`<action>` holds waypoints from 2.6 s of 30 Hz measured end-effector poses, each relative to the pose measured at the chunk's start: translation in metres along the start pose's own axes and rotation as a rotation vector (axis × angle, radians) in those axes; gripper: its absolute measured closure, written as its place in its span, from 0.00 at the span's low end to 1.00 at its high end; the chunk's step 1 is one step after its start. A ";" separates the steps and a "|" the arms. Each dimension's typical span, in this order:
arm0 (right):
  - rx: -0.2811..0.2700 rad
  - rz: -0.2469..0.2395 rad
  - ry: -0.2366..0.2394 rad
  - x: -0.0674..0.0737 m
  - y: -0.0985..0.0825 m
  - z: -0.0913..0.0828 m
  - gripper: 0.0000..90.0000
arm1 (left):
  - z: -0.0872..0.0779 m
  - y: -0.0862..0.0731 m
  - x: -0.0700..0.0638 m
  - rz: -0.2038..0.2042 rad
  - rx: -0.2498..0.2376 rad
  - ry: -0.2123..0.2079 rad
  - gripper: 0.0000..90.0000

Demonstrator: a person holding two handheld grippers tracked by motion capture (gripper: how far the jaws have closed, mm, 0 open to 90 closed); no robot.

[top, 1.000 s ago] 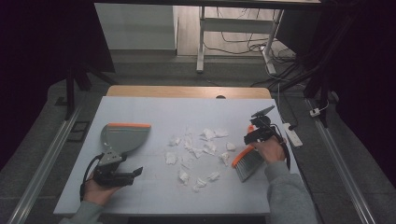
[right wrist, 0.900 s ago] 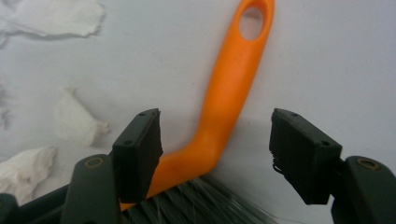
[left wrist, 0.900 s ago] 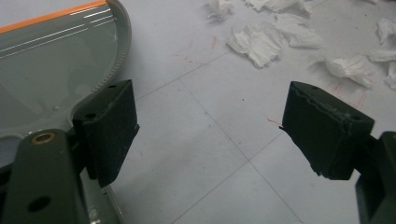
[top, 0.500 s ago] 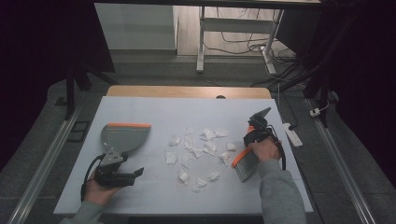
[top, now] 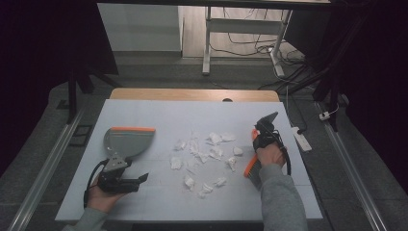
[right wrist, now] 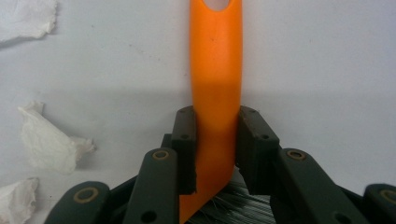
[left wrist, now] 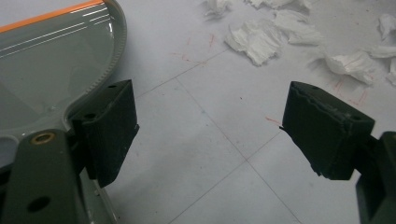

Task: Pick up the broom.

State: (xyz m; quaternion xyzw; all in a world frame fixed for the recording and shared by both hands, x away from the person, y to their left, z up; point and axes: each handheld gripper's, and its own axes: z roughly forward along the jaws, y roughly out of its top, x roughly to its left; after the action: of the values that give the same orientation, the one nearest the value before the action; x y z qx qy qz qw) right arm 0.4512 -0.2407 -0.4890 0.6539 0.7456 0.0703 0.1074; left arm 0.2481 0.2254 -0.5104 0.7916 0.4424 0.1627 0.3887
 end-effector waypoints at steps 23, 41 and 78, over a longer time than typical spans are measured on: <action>-0.058 -0.081 0.257 -0.038 -0.014 -0.021 0.79 | 0.000 0.000 0.002 -0.016 -0.003 0.007 0.21; -0.250 -0.103 0.531 -0.068 -0.045 -0.043 0.79 | 0.001 0.000 0.002 -0.016 -0.002 0.009 0.21; -0.704 -0.161 0.844 -0.034 -0.067 -0.078 0.79 | 0.024 0.052 -0.058 0.088 -0.052 -0.119 0.21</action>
State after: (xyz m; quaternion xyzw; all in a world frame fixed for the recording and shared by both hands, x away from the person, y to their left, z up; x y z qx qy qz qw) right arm 0.3710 -0.2803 -0.4281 0.4345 0.7030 0.5627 0.0162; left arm 0.2602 0.1501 -0.4810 0.8082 0.3790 0.1435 0.4273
